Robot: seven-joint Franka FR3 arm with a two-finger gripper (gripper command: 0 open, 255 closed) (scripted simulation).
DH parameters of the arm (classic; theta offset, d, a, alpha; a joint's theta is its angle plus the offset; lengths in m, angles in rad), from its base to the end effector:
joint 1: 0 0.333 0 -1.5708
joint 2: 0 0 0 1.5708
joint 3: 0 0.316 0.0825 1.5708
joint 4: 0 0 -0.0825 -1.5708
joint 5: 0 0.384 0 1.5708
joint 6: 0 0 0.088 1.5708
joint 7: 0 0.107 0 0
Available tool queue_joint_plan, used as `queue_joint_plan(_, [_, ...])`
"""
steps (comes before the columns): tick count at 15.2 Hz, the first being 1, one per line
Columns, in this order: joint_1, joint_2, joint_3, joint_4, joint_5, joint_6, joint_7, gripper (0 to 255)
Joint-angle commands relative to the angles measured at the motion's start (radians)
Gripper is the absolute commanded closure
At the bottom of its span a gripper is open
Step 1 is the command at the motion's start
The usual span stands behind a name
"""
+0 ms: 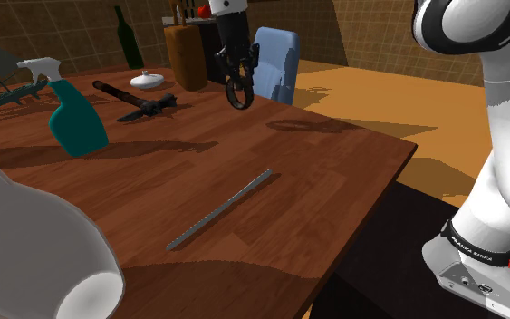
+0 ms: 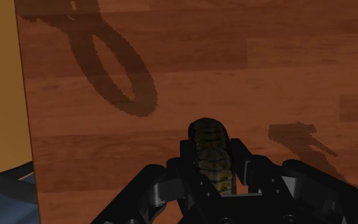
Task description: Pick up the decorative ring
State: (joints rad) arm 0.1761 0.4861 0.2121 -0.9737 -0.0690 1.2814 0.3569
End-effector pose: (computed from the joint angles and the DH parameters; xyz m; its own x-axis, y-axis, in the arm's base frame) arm 0.6271 0.2033 0.5818 0.9857 -0.0010 -0.1686 0.0042 -0.9995 0.0308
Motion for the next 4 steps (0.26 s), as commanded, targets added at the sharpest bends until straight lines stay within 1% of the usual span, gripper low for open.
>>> queue_joint_plan(1, [0.007,0.023,0.000,0.064,-0.004,-0.042,0.001,255])
queue_joint_plan(2, [0.011,0.037,-0.001,0.102,-0.007,-0.066,0.001,255])
queue_joint_plan(4, [0.012,0.039,-0.001,0.108,-0.007,-0.070,0.001,255])
